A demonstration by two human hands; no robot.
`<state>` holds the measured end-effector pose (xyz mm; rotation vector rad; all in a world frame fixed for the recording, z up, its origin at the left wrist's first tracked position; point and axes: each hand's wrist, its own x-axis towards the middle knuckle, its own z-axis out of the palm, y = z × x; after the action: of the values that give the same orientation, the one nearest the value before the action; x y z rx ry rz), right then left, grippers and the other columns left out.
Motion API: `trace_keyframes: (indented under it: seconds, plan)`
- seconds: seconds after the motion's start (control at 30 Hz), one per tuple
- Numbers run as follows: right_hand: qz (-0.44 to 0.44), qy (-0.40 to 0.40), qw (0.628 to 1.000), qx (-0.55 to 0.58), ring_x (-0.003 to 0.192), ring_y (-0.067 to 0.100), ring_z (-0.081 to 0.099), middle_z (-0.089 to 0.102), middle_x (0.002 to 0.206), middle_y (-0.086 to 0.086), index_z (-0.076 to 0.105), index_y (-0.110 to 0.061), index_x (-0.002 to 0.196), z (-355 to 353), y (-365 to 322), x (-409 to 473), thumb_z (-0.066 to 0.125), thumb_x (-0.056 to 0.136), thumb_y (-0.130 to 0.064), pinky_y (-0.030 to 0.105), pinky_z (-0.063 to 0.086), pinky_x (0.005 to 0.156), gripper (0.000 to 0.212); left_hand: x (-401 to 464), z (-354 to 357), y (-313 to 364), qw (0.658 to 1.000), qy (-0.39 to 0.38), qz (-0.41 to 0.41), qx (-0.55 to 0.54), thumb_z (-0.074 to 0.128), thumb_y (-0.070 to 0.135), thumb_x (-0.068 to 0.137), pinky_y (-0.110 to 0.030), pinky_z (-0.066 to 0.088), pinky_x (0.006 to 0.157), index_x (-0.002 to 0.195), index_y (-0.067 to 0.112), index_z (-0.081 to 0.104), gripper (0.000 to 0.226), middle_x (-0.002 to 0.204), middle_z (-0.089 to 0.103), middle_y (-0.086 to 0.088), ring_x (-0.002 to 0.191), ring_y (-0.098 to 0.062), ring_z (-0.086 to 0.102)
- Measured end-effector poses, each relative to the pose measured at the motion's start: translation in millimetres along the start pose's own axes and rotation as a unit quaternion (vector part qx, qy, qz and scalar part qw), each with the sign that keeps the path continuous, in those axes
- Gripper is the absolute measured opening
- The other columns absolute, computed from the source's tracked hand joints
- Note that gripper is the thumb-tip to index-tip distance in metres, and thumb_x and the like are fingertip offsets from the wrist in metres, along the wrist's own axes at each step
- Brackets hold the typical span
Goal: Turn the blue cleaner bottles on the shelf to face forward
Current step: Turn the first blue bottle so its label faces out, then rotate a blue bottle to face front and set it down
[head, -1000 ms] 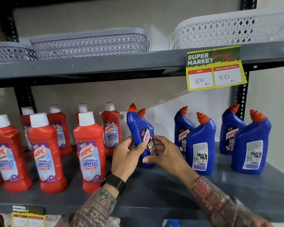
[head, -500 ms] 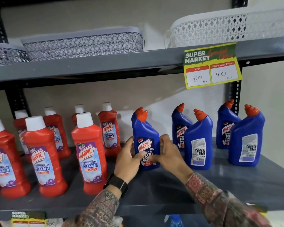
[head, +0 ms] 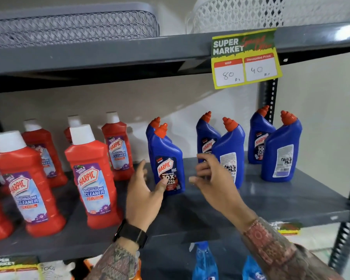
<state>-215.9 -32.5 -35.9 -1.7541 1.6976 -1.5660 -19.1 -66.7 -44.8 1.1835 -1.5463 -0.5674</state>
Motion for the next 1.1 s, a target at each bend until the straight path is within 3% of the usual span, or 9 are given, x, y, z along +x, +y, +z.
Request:
trace_keyframes:
  seconds: [0.1, 0.23, 0.4, 0.47, 0.53, 0.8, 0.9, 1.0, 1.1]
  plan:
    - [-0.043, 0.091, 0.994, 0.037, 0.098, 0.001, 0.067, 0.067, 0.109, -0.01, 0.055, -0.029, 0.13, -32.9, 12.5, -6.6, 0.079, 0.086, -0.01, 0.009, 0.053, 0.079, 0.054, -19.0, 15.4, 14.4, 0.998, 0.024, 0.043, -0.027, 0.077, 0.023, 0.087, -0.03, 0.056, 0.089, 0.137, 0.031, 0.059, 0.054, 0.119, 0.07, 0.01, 0.105, -0.008, 0.067]
    - [-0.084, 0.186, 0.979, 0.021, 0.114, 0.009, 0.061, 0.058, 0.125, -0.004, 0.05, -0.023, 0.138, -64.6, 37.8, -3.6, 0.075, 0.088, -0.004, 0.027, 0.057, 0.09, 0.058, -22.2, 54.0, 44.0, 0.996, -0.057, 0.036, -0.055, 0.071, 0.014, 0.091, -0.023, 0.057, 0.082, 0.115, 0.024, 0.074, 0.027, 0.095, 0.078, 0.008, 0.086, -0.01, 0.072]
    - [0.049, 0.068, 0.996, -0.022, 0.127, 0.018, 0.055, 0.051, 0.139, -0.001, 0.036, -0.024, 0.148, -91.5, 69.0, 24.0, 0.087, 0.078, -0.014, 0.041, 0.054, 0.102, 0.087, 2.5, 115.1, 67.1, 0.979, -0.191, -0.027, -0.072, 0.068, 0.019, 0.096, -0.034, 0.05, 0.105, 0.151, 0.026, 0.038, 0.062, 0.136, 0.059, 0.008, 0.117, -0.008, 0.061]
    - [0.112, -0.007, 0.994, -0.003, 0.12, 0.021, 0.062, 0.06, 0.129, -0.003, 0.042, -0.021, 0.141, -97.2, 77.0, 35.6, 0.094, 0.07, -0.016, 0.043, 0.056, 0.099, 0.088, 14.4, 130.6, 66.8, 0.973, -0.209, -0.034, -0.09, 0.066, 0.012, 0.097, -0.028, 0.054, 0.099, 0.152, 0.019, 0.034, 0.064, 0.142, 0.059, 0.0, 0.112, -0.006, 0.063]
    - [0.141, -0.066, 0.987, 0.026, 0.109, 0.019, 0.069, 0.068, 0.113, -0.007, 0.053, -0.02, 0.126, -98.9, 84.3, 40.5, 0.096, 0.065, -0.014, 0.044, 0.059, 0.095, 0.075, 18.8, 138.2, 66.2, 0.971, -0.226, -0.039, -0.073, 0.064, 0.008, 0.098, -0.013, 0.056, 0.078, 0.146, 0.013, 0.043, 0.053, 0.136, 0.065, -0.005, 0.098, 0.003, 0.065]
    - [0.085, -0.095, 0.992, -0.017, 0.092, 0.007, 0.072, 0.074, 0.103, -0.008, 0.063, -0.02, 0.11, -99.3, 96.4, 44.6, 0.094, 0.068, -0.018, 0.035, 0.063, 0.083, 0.052, 17.6, 143.4, 70.3, 0.983, -0.178, -0.027, -0.043, 0.068, 0.012, 0.095, -0.003, 0.051, 0.063, 0.142, 0.012, 0.051, 0.05, 0.111, 0.069, 0.006, 0.087, 0.008, 0.065]
    - [0.064, -0.054, 0.996, -0.006, 0.082, 0.005, 0.07, 0.073, 0.091, -0.01, 0.063, -0.02, 0.107, -101.4, 89.5, 45.8, 0.094, 0.069, -0.023, 0.035, 0.062, 0.082, 0.049, 15.6, 140.8, 83.1, 0.987, -0.139, -0.015, -0.079, 0.071, 0.013, 0.093, -0.003, 0.051, 0.062, 0.142, 0.015, 0.051, 0.053, 0.112, 0.069, 0.007, 0.08, 0.016, 0.068]
    - [0.044, 0.003, 0.998, -0.044, 0.07, 0.007, 0.062, 0.064, 0.076, -0.012, 0.06, -0.022, 0.1, -103.1, 72.2, 42.6, 0.093, 0.07, -0.034, 0.033, 0.056, 0.073, 0.046, 8.7, 142.4, 98.2, 0.993, -0.06, 0.029, -0.096, 0.078, 0.024, 0.088, -0.008, 0.056, 0.068, 0.141, 0.024, 0.054, 0.058, 0.122, 0.071, 0.009, 0.094, 0.008, 0.07]
    - [-0.016, 0.027, 0.994, -0.106, 0.071, 0.011, 0.064, 0.064, 0.076, -0.013, 0.054, -0.027, 0.096, -102.1, 56.4, 33.5, 0.089, 0.071, -0.041, 0.033, 0.055, 0.071, 0.045, -2.4, 148.5, 112.2, 0.984, -0.083, 0.026, -0.152, 0.083, 0.033, 0.082, -0.012, 0.057, 0.068, 0.134, 0.036, 0.055, 0.059, 0.105, 0.074, 0.02, 0.089, 0.01, 0.072]
